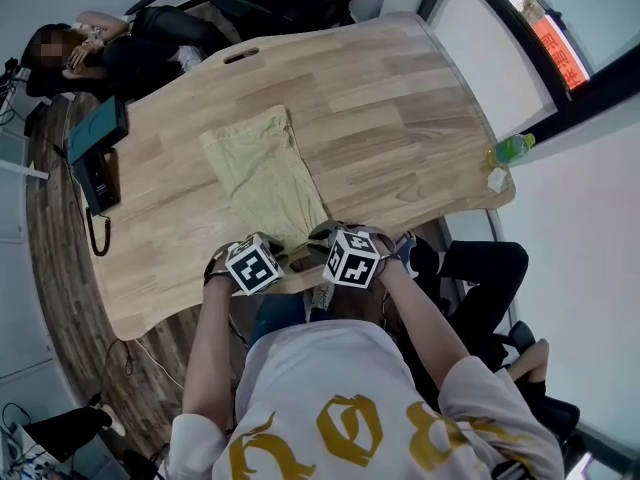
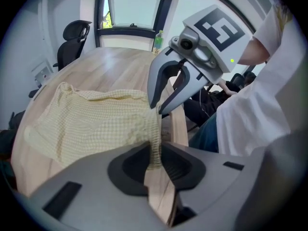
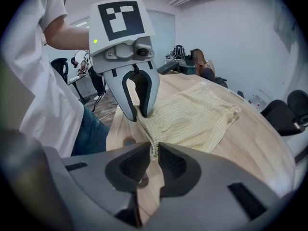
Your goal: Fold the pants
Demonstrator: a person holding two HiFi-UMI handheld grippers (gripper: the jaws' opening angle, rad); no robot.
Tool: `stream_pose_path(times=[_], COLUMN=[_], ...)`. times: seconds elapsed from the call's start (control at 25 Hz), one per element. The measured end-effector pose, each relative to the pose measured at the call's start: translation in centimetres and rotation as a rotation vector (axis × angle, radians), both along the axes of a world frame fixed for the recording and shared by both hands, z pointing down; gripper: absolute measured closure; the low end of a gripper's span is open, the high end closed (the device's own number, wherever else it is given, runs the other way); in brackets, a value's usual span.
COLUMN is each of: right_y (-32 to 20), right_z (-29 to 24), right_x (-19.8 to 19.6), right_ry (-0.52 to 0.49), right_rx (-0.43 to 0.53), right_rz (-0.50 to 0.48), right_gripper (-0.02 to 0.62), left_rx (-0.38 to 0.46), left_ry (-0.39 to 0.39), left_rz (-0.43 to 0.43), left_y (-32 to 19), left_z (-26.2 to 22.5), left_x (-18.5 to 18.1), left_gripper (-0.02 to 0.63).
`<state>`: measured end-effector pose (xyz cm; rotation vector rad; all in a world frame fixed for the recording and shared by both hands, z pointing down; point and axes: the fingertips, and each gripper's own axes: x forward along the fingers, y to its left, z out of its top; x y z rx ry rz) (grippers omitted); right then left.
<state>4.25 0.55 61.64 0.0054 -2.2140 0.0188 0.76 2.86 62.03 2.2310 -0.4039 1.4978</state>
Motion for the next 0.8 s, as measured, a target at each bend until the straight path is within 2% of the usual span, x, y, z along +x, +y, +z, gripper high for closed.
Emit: stream_pose_path(times=[0.32, 0.52, 0.64, 0.8], right_y=[1.0, 2.8, 4.1, 4.6], right_z=[-5.3, -8.5, -9.5, -10.0], right_x=[-0.1, 0.5, 1.0, 1.5], right_ry=[-0.024, -0.027, -0.003, -0.020], right_rx=[0.015, -0.058, -0.140, -0.229], right_rz=[-0.091, -0.157, -0.209, -0.213], right_gripper=[0.545, 0.543, 0.543, 0.543], left_rx=[0.001, -0.043, -0.070, -0.092], left_ry=[0.072, 0.107, 0.147, 0.197], left_rz=[-0.005, -0.002, 0.013, 0.011], left_y=[0.7, 2.9, 3.8, 4.3], left_z=[-4.9, -8.2, -9.6, -10.3], left_x=[-0.1, 0.4, 0.9, 1.6], left_gripper=[0.529, 0.529, 0.529, 0.528])
